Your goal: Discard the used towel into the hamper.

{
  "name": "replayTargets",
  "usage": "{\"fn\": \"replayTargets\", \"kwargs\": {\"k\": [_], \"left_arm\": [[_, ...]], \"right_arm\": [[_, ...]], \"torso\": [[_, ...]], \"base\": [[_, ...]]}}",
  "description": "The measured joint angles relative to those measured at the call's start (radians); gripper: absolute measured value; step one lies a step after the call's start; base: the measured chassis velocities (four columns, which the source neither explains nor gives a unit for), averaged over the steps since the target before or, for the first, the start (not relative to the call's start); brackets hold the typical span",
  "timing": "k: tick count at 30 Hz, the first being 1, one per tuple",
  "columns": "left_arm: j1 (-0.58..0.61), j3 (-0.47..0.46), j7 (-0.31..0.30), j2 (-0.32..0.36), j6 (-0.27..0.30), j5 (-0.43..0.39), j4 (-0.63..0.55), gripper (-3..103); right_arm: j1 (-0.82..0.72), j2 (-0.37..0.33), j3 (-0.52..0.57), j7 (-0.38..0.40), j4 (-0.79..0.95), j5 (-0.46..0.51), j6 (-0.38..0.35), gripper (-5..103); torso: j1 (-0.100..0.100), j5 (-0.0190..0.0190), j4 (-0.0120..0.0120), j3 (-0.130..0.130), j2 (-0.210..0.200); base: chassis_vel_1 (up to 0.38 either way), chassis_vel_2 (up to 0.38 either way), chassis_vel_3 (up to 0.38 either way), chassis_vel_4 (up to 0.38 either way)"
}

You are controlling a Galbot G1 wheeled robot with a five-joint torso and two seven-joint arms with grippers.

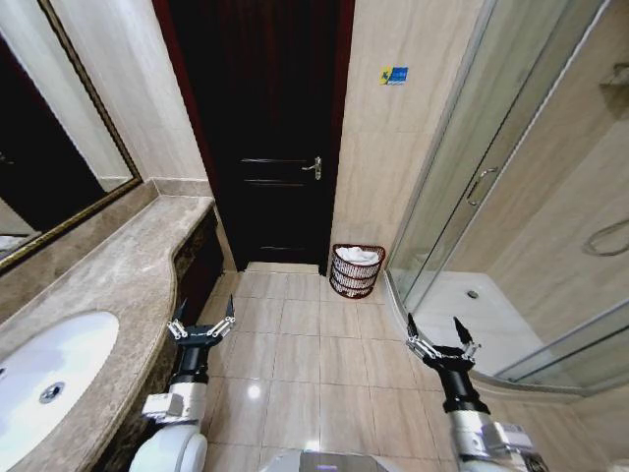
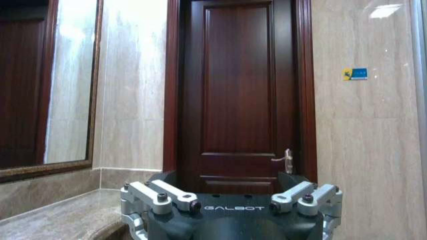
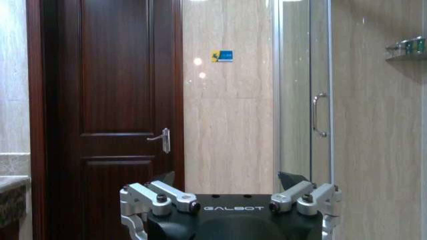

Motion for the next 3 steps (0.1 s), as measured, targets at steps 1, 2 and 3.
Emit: {"fn": "replayTargets", "kwargs": {"k": [1, 2, 3], "left_arm": [[0.000, 0.000, 0.000, 0.000, 0.000, 0.000, 0.000, 100], [0.000, 0.000, 0.000, 0.000, 0.000, 0.000, 0.000, 100], [0.000, 0.000, 0.000, 0.000, 0.000, 0.000, 0.000, 100]], "right_arm": [[0.000, 0.000, 0.000, 0.000, 0.000, 0.000, 0.000, 100], [0.000, 0.000, 0.000, 0.000, 0.000, 0.000, 0.000, 100], [0.000, 0.000, 0.000, 0.000, 0.000, 0.000, 0.000, 100]], "torso": [[0.000, 0.0000, 0.0000, 0.000, 0.000], [0.000, 0.0000, 0.0000, 0.000, 0.000], [0.000, 0.0000, 0.0000, 0.000, 0.000]], "base": [[0.000, 0.000, 0.000, 0.000], [0.000, 0.000, 0.000, 0.000], [0.000, 0.000, 0.000, 0.000]]}}
